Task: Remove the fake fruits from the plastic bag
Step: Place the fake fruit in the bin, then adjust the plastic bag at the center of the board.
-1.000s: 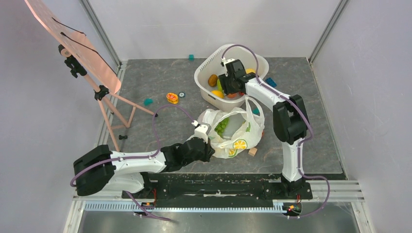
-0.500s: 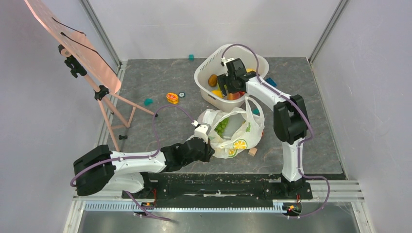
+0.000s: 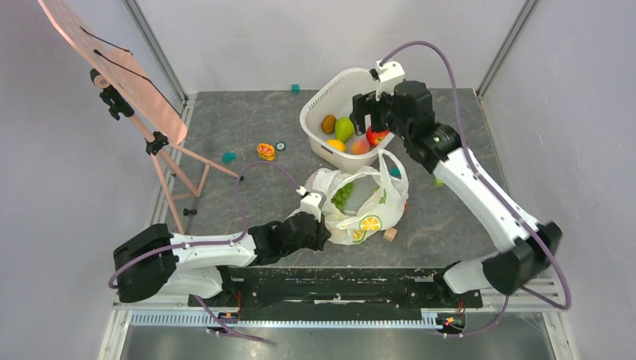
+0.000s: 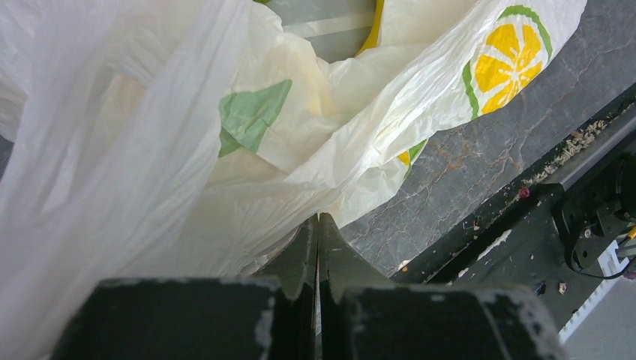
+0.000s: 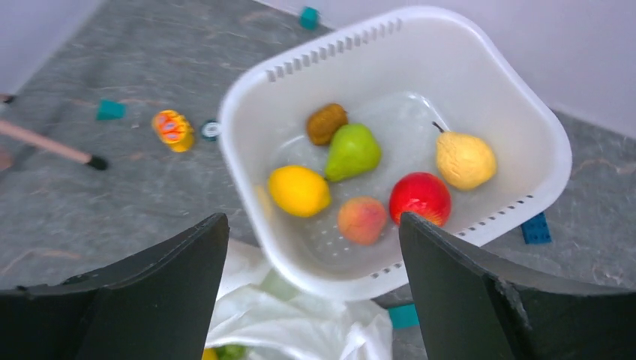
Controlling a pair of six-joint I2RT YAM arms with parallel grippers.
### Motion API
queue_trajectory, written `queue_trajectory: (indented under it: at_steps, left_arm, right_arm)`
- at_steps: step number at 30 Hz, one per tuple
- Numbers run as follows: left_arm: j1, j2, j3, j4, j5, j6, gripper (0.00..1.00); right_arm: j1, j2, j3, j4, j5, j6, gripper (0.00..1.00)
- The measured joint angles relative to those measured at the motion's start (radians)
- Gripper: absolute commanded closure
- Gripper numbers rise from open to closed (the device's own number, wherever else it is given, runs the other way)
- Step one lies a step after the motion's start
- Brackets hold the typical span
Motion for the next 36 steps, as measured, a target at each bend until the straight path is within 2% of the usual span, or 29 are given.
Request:
queue_trajectory:
  at_steps: [4,7,13,16,19,23,30,36]
  left_arm:
    - [0.0,-0.003,0.007,-0.013,0.0,0.0,0.98]
    - [0.0,-0.015,0.014,-0.028,0.0,0.008,0.98]
    - [0.0,-0.04,0.035,-0.044,0.001,0.018,0.98]
    - [0.0,-0.047,0.04,-0.056,0.0,0.034,0.98]
    - [0.0,-0.047,0.041,-0.067,0.0,0.037,0.98]
    - [0.0,-0.052,0.041,-0.089,0.001,0.037,0.98]
    - [0.0,-0.124,0.042,-0.113,0.017,0.037,0.98]
    - [0.0,-0.192,0.063,-0.149,0.021,0.037,0.98]
  right_arm:
    - [0.14,-0.2,-0.135,0.021,0.026,0.0,0.19]
    - [0.243,-0.31,-0.239,0.005,0.038,0.006,0.32]
    - [0.299,-0.554,-0.538,0.004,-0.008,0.081,0.51]
    - [0.313,-0.624,-0.682,0.018,-0.041,0.118,0.54]
    - [0.319,-0.626,-0.823,0.054,-0.063,0.162,0.57]
    - [0.319,-0.589,-0.924,0.114,-0.063,0.209,0.58]
    - [0.32,-0.457,-0.949,0.295,-0.023,0.269,0.64]
    - [0.34,-0.33,-0.973,0.407,0.048,0.298,0.64]
